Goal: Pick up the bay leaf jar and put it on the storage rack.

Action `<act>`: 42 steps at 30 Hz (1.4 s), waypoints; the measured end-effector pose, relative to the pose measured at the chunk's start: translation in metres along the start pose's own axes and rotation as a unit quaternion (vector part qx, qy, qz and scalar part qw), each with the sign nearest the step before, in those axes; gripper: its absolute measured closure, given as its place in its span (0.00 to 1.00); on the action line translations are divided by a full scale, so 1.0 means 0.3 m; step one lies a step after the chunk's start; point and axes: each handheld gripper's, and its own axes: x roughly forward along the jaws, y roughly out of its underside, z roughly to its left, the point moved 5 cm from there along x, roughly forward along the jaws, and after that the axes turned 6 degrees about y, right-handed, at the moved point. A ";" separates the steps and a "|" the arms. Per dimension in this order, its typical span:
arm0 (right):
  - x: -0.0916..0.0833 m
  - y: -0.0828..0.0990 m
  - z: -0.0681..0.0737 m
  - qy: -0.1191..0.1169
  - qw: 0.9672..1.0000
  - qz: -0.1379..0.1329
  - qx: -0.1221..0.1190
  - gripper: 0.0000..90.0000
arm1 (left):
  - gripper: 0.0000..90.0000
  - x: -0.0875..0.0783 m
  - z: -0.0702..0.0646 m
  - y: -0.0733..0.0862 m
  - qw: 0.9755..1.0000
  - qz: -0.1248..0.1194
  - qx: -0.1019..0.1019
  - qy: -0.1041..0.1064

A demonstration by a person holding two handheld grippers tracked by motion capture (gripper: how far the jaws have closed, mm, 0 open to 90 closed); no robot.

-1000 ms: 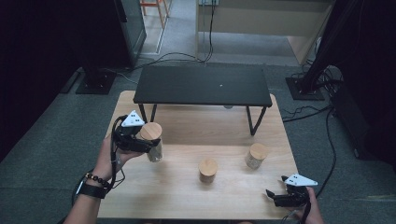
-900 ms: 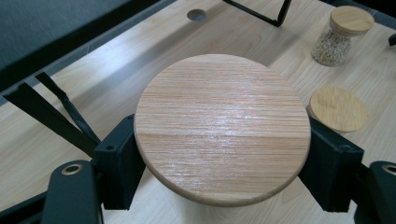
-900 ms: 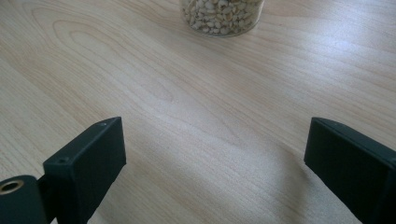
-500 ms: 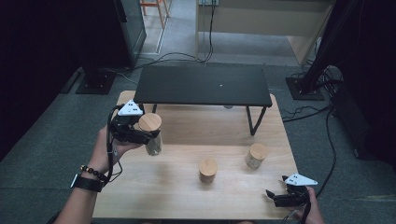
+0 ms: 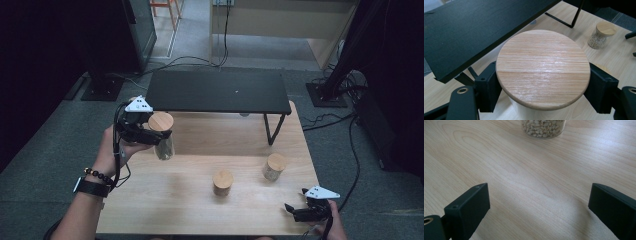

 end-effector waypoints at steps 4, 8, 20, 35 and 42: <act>0.000 0.001 -0.001 -0.002 1.000 -0.001 -0.001 0.04 | 0.28 0.000 0.012 -0.031 1.000 0.004 0.001 -0.005; 0.001 0.001 -0.003 -0.001 1.000 -0.001 0.001 0.04 | 0.28 0.003 0.022 -0.063 1.000 0.005 0.004 -0.004; 0.002 -0.002 -0.003 -0.001 1.000 0.002 0.001 0.04 | 0.28 0.010 0.052 -0.173 1.000 0.007 0.015 -0.007; 0.002 -0.003 -0.004 -0.004 1.000 0.003 0.000 0.04 | 0.28 0.022 0.114 -0.259 1.000 0.001 0.010 -0.003; 0.003 -0.004 -0.005 -0.005 1.000 0.004 0.000 0.04 | 0.28 0.028 0.147 -0.296 1.000 -0.006 0.004 -0.003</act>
